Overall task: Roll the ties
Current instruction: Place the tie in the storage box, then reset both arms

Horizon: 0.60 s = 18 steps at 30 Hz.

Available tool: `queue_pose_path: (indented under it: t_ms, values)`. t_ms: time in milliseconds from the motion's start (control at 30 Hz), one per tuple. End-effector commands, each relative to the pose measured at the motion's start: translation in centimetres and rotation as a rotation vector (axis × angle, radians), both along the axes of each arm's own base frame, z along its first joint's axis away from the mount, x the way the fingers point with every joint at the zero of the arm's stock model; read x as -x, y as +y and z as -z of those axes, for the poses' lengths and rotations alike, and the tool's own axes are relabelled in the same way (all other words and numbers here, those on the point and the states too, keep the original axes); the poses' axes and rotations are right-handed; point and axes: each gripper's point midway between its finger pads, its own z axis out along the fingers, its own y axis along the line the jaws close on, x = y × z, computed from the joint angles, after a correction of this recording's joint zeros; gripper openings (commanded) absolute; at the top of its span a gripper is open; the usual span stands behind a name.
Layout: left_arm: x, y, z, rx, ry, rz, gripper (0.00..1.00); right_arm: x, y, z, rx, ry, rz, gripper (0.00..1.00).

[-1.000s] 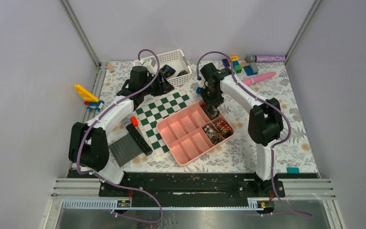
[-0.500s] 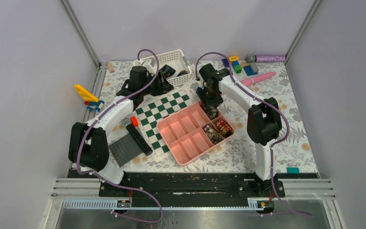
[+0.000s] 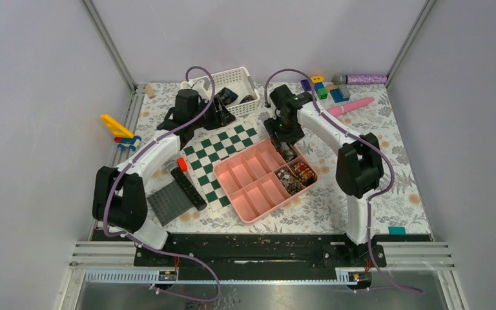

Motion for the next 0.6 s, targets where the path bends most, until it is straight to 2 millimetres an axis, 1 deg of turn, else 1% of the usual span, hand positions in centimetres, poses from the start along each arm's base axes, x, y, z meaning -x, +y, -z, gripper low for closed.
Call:
queue_pose_path:
  t_ms: [0,133,233,333,433,567]
  values:
    - [-0.1,0.5,-3.7,0.03,-0.081,-0.025,0.51,-1.1,0.4,-6.3,-0.07,-0.153,0.001,0.7]
    - [0.1,0.8,-4.0,0.021,-0.08,-0.043,0.52,-1.3,0.3,-8.5,-0.09,-0.206,0.02,0.72]
    - [0.3,1.5,-4.3,0.005,-0.078,-0.073,0.53,-1.2,-0.1,-10.2,-0.102,-0.252,0.048,0.73]
    - [0.6,2.5,-4.7,-0.025,-0.068,-0.115,0.6,-0.9,-0.6,-11.5,-0.122,-0.3,0.092,0.75]
    - [1.2,3.4,-5.5,-0.063,-0.077,-0.138,0.65,-0.1,-1.2,-12.6,-0.158,-0.337,0.151,0.75]
    - [2.4,4.8,-6.4,-0.132,-0.102,-0.15,0.7,1.4,-1.9,-13.4,-0.221,-0.374,0.225,0.75]
